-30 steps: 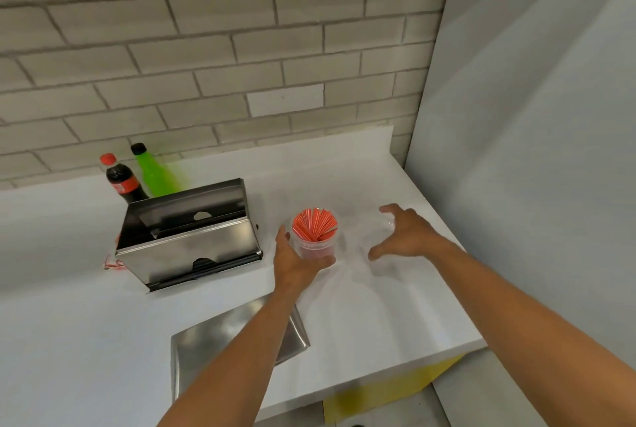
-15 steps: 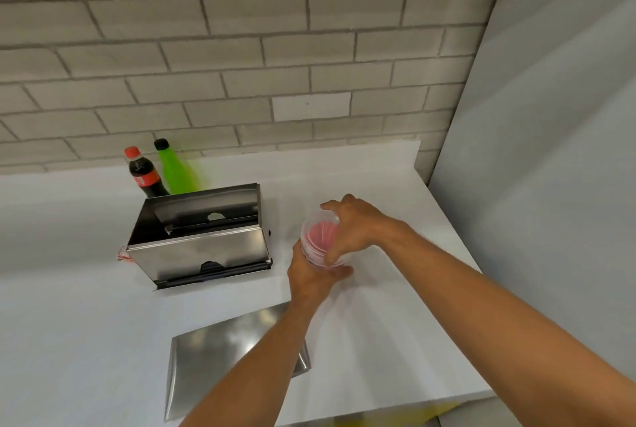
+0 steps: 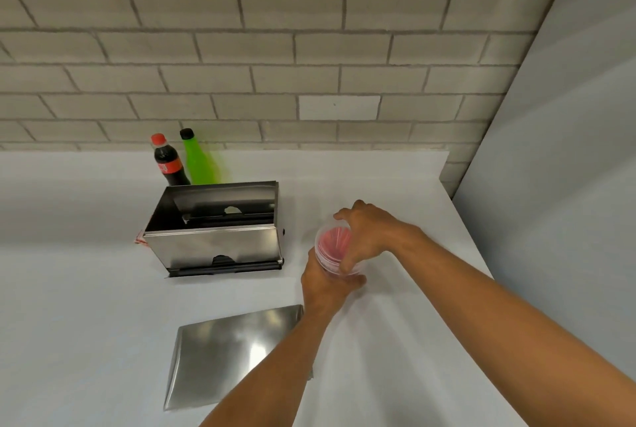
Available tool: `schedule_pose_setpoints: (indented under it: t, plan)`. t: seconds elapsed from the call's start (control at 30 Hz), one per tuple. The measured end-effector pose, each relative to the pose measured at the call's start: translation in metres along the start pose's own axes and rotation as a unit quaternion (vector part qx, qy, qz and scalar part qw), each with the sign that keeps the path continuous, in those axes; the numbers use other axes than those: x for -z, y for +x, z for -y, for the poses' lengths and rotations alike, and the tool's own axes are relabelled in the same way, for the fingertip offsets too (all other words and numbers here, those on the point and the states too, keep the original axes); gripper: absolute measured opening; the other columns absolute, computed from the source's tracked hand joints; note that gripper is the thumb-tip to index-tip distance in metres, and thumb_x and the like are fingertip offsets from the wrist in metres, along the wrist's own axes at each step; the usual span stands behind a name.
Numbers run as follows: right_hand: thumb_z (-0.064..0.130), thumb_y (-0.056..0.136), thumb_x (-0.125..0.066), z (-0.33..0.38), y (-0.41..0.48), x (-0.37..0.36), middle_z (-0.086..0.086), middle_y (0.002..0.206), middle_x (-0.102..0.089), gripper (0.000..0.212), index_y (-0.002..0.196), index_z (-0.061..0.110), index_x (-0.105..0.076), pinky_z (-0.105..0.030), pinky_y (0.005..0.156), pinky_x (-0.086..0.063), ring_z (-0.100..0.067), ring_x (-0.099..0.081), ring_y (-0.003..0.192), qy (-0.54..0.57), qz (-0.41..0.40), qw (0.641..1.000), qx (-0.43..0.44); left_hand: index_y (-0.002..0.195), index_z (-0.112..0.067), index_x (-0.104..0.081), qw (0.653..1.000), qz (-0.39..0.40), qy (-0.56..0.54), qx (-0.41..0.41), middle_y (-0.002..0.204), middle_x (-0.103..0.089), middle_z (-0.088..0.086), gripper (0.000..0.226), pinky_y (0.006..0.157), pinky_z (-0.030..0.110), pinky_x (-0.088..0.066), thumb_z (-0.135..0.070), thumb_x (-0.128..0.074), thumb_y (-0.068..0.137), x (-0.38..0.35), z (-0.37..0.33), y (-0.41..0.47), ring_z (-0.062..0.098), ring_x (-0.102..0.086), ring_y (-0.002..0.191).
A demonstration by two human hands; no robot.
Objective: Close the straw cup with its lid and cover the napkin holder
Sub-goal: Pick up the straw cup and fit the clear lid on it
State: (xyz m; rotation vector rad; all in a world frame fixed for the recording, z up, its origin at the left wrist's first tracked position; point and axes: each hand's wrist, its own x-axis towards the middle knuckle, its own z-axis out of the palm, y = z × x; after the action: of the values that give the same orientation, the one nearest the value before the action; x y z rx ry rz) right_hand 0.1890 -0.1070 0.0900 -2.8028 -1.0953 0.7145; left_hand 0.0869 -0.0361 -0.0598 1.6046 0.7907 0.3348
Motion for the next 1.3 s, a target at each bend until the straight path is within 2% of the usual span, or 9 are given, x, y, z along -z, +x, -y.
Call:
schedule_pose_setpoints:
  t: [0.17,0.33,0.53,0.73,0.87,1.0,1.3]
  plan:
    - [0.048,0.052,-0.096,-0.002,0.001,0.000,-0.002,0.145,-0.040,0.126,0.159,0.034,-0.031,-0.036,0.097,-0.053,-0.026,-0.045,0.134,-0.001,0.010,1.000,0.008,0.124,-0.040,-0.052,1.000,-0.009,0.005,-0.003,0.106,-0.066,-0.019,0.098,0.070,0.015,-0.055,-0.029,-0.106,0.043,-0.001,0.001,-0.001,0.003,-0.068,0.091]
    - [0.048,0.050,-0.097,-0.004,0.007,0.001,-0.002,0.137,-0.040,0.124,0.155,0.045,-0.031,-0.039,0.096,-0.055,-0.027,-0.045,0.131,-0.012,0.025,0.999,0.021,0.130,-0.036,-0.055,0.999,-0.020,0.020,-0.016,0.113,-0.070,-0.011,0.104,0.083,0.032,-0.064,-0.036,-0.105,0.039,-0.002,0.005,0.000,0.012,-0.071,0.098]
    - [0.044,0.049,-0.100,-0.001,0.014,0.008,-0.003,0.141,-0.038,0.130,0.156,0.048,-0.027,-0.040,0.098,-0.053,-0.027,-0.040,0.134,-0.060,0.061,0.995,0.044,0.133,-0.035,-0.055,0.998,-0.027,0.053,-0.029,0.115,-0.070,-0.013,0.107,0.086,0.033,-0.064,-0.046,-0.101,0.037,-0.002,0.004,0.002,0.012,-0.072,0.101]
    - [0.046,0.049,-0.098,0.005,0.018,0.010,0.003,0.128,-0.041,0.123,0.152,0.047,-0.030,-0.041,0.089,-0.059,-0.027,-0.052,0.123,-0.111,0.075,0.988,0.071,0.131,-0.038,-0.055,0.996,-0.032,0.073,-0.036,0.114,-0.070,-0.015,0.105,0.087,0.035,-0.064,-0.049,-0.099,0.035,0.000,0.001,0.000,0.010,-0.071,0.101]
    - [0.048,0.048,-0.096,0.008,0.015,0.011,0.004,0.123,-0.040,0.122,0.152,0.044,-0.032,-0.040,0.086,-0.059,-0.027,-0.054,0.120,-0.133,0.066,0.986,0.079,0.134,-0.031,-0.055,0.995,-0.024,0.090,-0.044,0.117,-0.070,-0.009,0.108,0.089,0.038,-0.063,-0.048,-0.098,0.036,0.003,-0.003,-0.002,0.016,-0.071,0.103]
    - [0.046,0.049,-0.097,0.008,0.015,0.011,0.001,0.131,-0.042,0.122,0.153,0.043,-0.032,-0.037,0.081,-0.057,-0.027,-0.053,0.122,-0.140,0.072,0.984,0.087,0.135,-0.030,-0.054,0.994,-0.026,0.093,-0.047,0.118,-0.069,-0.009,0.106,0.090,0.038,-0.062,-0.044,-0.099,0.040,0.005,-0.007,-0.005,0.017,-0.070,0.105]
    - [0.038,0.050,-0.099,0.005,0.019,0.014,0.002,0.127,-0.040,0.123,0.153,0.043,-0.032,-0.042,0.087,-0.060,-0.027,-0.049,0.122,-0.143,0.084,0.981,0.103,0.139,-0.030,-0.050,0.992,-0.030,0.107,-0.059,0.118,-0.065,-0.012,0.105,0.093,0.032,-0.059,-0.036,-0.102,0.048,0.005,-0.008,-0.005,0.015,-0.066,0.107]
